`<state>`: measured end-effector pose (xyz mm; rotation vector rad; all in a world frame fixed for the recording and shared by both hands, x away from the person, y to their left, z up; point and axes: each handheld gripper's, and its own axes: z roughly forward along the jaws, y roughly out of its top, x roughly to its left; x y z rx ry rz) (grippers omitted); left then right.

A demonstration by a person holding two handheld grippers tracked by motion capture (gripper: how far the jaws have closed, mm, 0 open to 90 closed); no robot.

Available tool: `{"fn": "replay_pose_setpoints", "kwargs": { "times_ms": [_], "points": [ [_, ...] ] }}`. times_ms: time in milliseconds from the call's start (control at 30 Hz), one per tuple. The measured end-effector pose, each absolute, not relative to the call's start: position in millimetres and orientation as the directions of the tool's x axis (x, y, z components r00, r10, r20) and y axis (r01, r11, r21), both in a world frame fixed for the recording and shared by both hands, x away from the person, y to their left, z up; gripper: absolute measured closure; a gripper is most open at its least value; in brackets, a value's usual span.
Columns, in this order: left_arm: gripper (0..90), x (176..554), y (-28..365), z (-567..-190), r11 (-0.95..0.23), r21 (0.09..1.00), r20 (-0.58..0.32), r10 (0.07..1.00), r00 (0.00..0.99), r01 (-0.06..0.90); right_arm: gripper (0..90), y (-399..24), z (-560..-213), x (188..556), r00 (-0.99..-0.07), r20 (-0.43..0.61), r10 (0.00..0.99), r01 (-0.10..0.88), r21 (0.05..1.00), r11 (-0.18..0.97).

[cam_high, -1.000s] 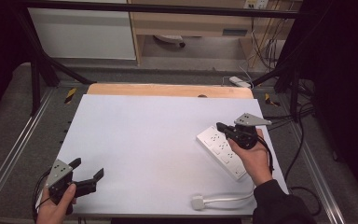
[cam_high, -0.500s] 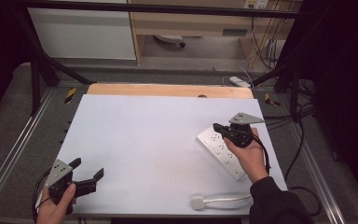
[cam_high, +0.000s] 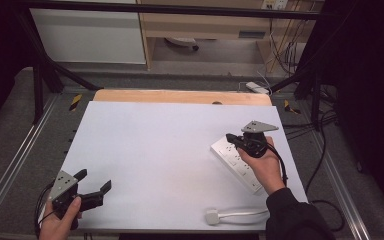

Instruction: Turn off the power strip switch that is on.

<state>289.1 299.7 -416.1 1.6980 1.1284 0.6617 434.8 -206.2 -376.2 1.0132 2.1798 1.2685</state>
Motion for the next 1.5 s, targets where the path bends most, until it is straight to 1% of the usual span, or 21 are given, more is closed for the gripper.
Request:
{"fn": "replay_pose_setpoints", "kwargs": {
  "times_ms": [1500],
  "points": [
    [5.8,289.4,299.3,-416.3,-0.118,0.917,-0.063,0.901,0.43,0.382,90.0,-194.2,-406.7,453.1,-0.65,0.026,0.759,0.48,0.789,0.384]
  ]
}}
